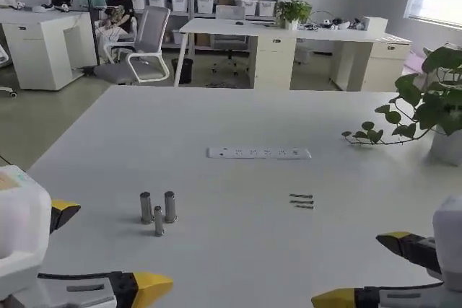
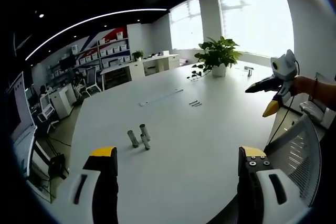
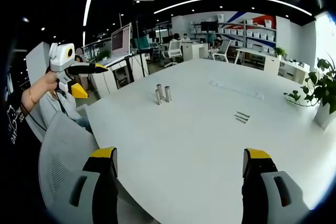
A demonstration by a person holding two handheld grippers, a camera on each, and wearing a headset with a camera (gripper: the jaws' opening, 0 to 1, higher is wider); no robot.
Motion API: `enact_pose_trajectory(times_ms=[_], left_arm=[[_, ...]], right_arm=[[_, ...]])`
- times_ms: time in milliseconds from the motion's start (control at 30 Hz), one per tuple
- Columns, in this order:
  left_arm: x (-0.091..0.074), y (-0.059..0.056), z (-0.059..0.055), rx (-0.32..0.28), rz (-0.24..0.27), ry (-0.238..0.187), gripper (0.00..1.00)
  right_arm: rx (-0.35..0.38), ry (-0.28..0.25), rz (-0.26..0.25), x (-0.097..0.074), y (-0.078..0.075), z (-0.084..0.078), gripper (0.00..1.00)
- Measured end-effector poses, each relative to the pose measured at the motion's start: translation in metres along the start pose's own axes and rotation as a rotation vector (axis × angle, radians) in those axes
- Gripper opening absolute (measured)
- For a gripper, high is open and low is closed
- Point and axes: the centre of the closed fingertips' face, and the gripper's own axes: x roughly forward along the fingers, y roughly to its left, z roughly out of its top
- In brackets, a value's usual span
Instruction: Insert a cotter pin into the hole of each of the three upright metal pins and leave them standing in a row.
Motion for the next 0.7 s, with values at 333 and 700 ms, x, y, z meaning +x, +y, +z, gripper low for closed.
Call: enact_pose_trajectory(times_ms=[333, 700], left_arm=[[0.006, -0.004, -0.005, -0.007, -0.007, 0.013, 0.93], [0.015, -0.011, -0.006, -0.017, -0.014, 0.021, 0.91]], right_arm=[[-0.004, 0.004, 0.001, 0.003, 0.001, 0.003, 0.99], [-0.006, 0.008, 0.004, 0.005, 0.002, 0.003, 0.97]])
